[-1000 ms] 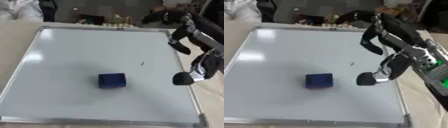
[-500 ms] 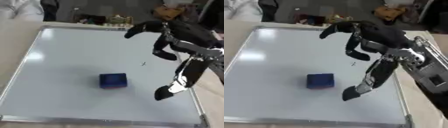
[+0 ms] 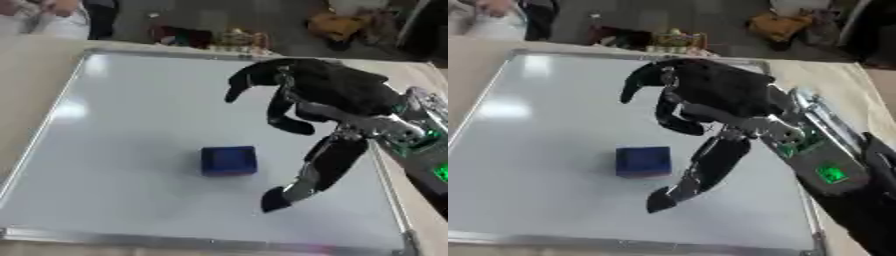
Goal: Wipe the whiteboard clean with a brush.
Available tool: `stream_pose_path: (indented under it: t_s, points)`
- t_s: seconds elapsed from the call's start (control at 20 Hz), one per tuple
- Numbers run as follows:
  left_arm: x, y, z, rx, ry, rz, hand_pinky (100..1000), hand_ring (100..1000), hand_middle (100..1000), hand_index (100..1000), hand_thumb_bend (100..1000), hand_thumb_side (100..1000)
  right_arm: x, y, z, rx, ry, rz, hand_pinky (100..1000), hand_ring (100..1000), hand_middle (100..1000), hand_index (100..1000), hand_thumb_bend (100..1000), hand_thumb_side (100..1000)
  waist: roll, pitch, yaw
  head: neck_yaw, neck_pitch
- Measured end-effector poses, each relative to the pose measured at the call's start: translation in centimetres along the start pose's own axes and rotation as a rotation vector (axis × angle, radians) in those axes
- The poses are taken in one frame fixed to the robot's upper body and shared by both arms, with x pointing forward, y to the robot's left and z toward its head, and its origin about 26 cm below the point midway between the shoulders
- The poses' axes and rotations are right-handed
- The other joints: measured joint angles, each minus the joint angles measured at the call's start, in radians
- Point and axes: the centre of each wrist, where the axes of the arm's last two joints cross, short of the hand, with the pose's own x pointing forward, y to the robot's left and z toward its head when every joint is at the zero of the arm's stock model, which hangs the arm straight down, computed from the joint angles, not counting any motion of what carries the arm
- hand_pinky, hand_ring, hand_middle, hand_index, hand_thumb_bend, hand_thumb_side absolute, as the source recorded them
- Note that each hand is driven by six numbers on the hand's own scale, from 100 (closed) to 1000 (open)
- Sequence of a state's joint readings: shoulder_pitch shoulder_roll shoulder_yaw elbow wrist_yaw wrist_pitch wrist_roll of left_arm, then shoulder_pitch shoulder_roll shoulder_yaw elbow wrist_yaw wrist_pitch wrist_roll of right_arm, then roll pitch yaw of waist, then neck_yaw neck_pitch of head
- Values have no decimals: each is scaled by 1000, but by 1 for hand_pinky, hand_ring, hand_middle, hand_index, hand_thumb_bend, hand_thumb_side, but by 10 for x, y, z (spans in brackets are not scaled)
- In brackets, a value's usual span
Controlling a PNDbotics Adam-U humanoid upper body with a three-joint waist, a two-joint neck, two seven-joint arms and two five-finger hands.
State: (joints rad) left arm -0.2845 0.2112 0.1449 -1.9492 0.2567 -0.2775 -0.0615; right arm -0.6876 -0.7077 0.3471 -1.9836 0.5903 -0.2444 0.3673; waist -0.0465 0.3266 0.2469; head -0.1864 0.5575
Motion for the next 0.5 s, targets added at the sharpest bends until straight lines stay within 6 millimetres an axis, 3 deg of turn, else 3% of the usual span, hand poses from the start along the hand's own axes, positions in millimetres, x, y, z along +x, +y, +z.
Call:
stream_pose_path:
  t_s: [0.5]
  points:
    - [0, -2, -2, -7, -1, 6, 701, 603, 699, 798, 378, 963, 14, 15, -14, -4, 52, 112, 776, 849, 760, 100, 651, 609, -7, 0, 0, 4, -5]
